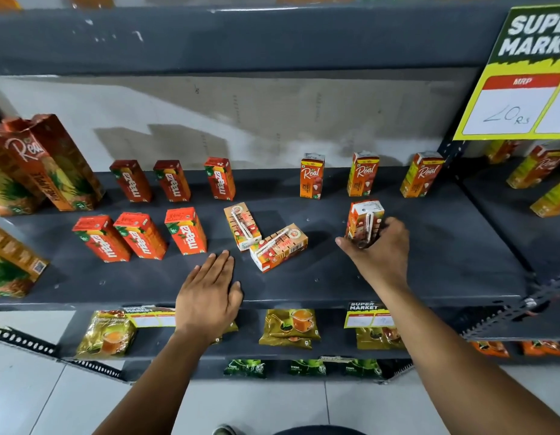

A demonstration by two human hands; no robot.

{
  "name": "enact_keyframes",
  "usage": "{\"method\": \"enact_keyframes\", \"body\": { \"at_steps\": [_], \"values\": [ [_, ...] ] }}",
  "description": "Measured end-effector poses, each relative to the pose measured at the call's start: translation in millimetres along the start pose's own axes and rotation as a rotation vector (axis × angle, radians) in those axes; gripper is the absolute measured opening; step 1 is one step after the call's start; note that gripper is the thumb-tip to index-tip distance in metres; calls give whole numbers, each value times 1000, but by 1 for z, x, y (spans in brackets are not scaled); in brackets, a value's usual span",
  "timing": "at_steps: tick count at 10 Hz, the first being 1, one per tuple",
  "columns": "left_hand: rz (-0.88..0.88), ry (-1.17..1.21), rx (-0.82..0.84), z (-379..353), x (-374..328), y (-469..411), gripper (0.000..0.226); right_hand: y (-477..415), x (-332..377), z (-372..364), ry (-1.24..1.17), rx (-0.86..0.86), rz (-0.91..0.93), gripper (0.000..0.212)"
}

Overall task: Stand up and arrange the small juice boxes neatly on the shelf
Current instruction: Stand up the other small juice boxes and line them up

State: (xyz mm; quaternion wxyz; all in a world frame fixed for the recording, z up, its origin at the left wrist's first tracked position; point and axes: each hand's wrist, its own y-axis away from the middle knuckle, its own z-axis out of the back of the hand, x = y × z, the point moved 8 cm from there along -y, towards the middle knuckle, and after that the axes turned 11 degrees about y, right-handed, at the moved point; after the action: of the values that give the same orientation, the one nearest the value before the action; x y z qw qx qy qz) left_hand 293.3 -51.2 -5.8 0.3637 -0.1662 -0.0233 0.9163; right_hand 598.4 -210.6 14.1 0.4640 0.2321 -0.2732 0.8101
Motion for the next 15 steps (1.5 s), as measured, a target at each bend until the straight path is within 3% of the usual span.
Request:
{"method": "enact_keyframes", "body": {
  "at_steps": [1,3,5,6,7,8,9,10,11,12,13,14,15],
  "values": [
    [-1,11,-7,1,0,1,62,-2,10,0,201,-42,45,83],
    [1,4,0,0,0,0,62,-9,2,-3,87,104,103,58],
    [8,1,-2,0,1,1,62,-11,4,-4,107,85,102,70],
    [7,4,-1,0,1,1,62,-16,-2,-14,-55,228,48,67],
    [6,-4,-4,0,0,0,62,-26,-10,-22,-88,425,73,54],
    [5,-7,-4,0,0,0,62,-31,-8,-21,-34,492,129,41],
    [5,-7,-7,0,1,0,62,-30,-2,-19,-92,536,152,47],
    [5,-2,-7,0,1,0,62,-21,-3,-5,-218,402,90,64],
    [1,6,-8,0,0,0,61,19,13,24,-265,-6,211,57],
    [-2,16,-14,1,0,0,59,51,52,10,-225,71,406,52],
    [-12,39,-16,2,-1,1,58,63,94,-35,-45,328,422,81],
    [-14,39,-11,2,-1,2,59,60,115,-52,91,383,486,91],
    [-18,26,-6,2,-2,2,61,55,137,-71,258,501,711,86]
  ]
}}
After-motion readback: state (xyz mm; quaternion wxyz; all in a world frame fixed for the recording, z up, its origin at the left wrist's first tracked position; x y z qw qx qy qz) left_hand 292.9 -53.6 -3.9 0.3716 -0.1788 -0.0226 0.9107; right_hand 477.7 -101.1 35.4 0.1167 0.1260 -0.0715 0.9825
